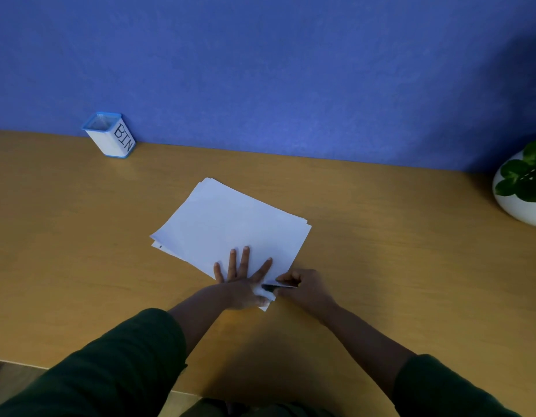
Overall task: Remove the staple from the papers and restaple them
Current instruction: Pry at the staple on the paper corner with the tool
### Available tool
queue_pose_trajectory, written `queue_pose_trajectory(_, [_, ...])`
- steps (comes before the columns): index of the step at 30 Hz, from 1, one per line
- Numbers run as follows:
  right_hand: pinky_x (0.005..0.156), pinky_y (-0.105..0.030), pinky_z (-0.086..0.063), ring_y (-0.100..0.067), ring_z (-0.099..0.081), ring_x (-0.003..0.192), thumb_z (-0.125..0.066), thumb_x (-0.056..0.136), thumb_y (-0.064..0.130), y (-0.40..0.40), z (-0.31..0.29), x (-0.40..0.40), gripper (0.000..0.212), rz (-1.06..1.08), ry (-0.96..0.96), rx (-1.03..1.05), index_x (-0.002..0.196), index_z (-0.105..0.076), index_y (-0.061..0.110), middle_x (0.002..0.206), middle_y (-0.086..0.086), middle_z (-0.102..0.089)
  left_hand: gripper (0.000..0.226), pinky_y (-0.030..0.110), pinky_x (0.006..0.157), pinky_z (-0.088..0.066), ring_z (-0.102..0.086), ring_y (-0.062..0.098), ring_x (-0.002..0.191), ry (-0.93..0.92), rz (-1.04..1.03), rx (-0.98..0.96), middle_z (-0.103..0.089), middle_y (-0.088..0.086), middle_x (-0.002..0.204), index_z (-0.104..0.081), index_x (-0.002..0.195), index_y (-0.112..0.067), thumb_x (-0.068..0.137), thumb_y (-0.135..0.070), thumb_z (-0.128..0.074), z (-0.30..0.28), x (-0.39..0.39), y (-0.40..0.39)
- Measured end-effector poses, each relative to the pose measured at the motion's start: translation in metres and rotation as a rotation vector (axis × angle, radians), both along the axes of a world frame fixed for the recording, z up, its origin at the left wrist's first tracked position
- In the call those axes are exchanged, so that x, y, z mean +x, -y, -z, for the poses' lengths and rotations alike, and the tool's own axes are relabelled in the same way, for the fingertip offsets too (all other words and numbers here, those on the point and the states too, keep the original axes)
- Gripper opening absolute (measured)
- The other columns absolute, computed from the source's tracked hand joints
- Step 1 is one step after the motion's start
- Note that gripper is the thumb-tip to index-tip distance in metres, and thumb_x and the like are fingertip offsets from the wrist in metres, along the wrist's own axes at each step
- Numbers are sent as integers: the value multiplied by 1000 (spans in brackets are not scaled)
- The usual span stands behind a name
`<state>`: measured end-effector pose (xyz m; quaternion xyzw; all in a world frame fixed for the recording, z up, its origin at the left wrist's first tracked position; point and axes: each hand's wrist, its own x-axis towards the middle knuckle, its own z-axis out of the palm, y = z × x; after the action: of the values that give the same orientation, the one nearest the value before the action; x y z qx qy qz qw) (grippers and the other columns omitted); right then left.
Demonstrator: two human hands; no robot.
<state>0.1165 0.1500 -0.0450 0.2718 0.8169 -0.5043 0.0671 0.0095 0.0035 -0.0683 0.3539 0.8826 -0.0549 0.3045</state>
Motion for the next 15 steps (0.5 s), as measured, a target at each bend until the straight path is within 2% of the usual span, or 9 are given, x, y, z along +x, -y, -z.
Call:
queue_pose_trajectory(3, [74, -24, -52, -3, -62, 84, -73, 68, 36, 6, -5, -2, 32, -51, 14, 151, 98, -74, 27, 92, 14, -71, 90, 63, 108, 14, 45, 34, 130, 6, 49, -34, 49, 6, 143, 29, 136, -48, 83, -67, -41, 0, -1, -1])
queue_pose_trajectory(6, [72, -23, -51, -4, -63, 83, -73, 69, 37, 10, -4, -3, 32, -48, -3, 185, 99, -73, 25, 94, 12, -72, 90, 63, 108, 14, 44, 34, 130, 8, 49, -27, 48, 6, 144, 28, 137, -47, 83, -66, -41, -1, -1, 0])
queue_pose_trajectory(9, [74, -26, -54, -5, -64, 83, -77, 67, 36, 6, -1, -3, 30, 53, -10, 26, 95, -74, 24, 85, 17, -68, 90, 62, 110, 10, 42, 32, 132, -61, 57, -21, 43, 6, 147, 27, 136, -48, 83, -66, -42, 2, 0, 1])
queue_pose_trajectory(12, [82, -38, -57, -12, -68, 85, -81, 65, 26, -2, -1, -5, 19, 241, -37, -234, 82, -73, 27, 87, 11, -72, 94, 61, 110, 11, 47, 29, 125, -66, 41, -20, 46, 3, 146, 28, 135, -50, 81, -65, -47, 4, 0, 1])
queue_pose_trajectory(15, [83, -37, -57, -10, -67, 87, -81, 65, 27, -5, -1, -3, 26, 183, -36, -153, 90, -74, 22, 91, 9, -71, 92, 62, 109, 12, 40, 32, 133, -77, 8, 4, 38, 3, 150, 23, 138, -50, 82, -63, -48, 3, 1, 1])
